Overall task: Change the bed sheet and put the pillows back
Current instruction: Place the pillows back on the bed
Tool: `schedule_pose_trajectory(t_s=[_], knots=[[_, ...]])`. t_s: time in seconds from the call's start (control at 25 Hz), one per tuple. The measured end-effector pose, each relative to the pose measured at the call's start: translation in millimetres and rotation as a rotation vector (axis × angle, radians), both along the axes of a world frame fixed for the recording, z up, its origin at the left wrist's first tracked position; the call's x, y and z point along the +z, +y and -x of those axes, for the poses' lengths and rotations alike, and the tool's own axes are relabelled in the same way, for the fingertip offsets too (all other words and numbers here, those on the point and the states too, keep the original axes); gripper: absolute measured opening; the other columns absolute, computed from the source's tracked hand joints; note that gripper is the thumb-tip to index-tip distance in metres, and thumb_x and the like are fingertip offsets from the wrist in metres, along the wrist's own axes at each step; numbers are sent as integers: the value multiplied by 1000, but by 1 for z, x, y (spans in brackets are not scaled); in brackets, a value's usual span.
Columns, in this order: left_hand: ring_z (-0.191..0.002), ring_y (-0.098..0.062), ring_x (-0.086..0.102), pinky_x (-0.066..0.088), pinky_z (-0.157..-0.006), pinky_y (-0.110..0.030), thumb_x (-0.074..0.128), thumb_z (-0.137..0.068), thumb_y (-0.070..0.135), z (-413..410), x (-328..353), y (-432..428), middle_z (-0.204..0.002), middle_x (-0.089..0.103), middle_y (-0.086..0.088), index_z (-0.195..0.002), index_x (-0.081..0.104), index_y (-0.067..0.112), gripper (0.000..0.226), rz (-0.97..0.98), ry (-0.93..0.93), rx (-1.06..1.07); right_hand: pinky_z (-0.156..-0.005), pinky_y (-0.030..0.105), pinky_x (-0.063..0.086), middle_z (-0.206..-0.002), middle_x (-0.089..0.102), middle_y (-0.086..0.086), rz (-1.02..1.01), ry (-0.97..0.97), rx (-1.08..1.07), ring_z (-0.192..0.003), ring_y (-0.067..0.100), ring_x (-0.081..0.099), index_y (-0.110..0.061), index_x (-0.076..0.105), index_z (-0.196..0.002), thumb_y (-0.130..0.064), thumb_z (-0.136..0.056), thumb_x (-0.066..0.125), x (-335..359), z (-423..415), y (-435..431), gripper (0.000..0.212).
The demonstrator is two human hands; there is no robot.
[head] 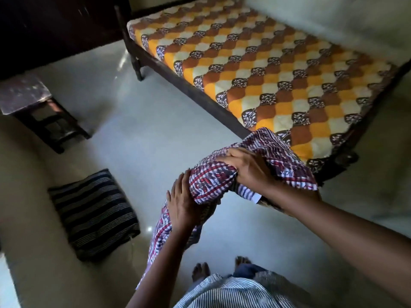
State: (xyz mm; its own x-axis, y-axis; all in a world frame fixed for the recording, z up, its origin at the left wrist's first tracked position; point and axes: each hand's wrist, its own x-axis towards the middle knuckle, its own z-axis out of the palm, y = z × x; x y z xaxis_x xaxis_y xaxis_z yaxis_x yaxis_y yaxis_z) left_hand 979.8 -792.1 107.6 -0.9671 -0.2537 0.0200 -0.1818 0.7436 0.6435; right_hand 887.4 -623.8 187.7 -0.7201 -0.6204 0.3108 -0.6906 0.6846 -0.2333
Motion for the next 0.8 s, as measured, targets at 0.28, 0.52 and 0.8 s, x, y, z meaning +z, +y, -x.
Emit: schedule_pose_trajectory(t_s=[0.28,0.52,0.8], knots=[[-56,-26,64,34,-46,-24,72,-56,16,91,61,66,-72,68,-3,-85,65,16,30,238,343,-110,-57,26,50,-83,63,9,113,189,-134,-78,26,61,-12,71,-104,4,-73,39,52,60,99,48],[-56,-22,67,43,-46,-23,80,-48,1,170,111,162,-81,73,1,-90,73,19,47,296,500,-119,-55,31,51,-87,62,14,202,329,-154,-81,32,61,-8,68,-110,9,-69,32,69,141,207,57],[-67,-23,68,43,-57,-25,77,-59,-2,256,122,278,-90,74,0,-92,74,17,39,172,488,-45,-58,29,50,-88,62,10,184,405,-114,-82,28,57,-15,67,-113,22,-65,60,74,249,310,60]])
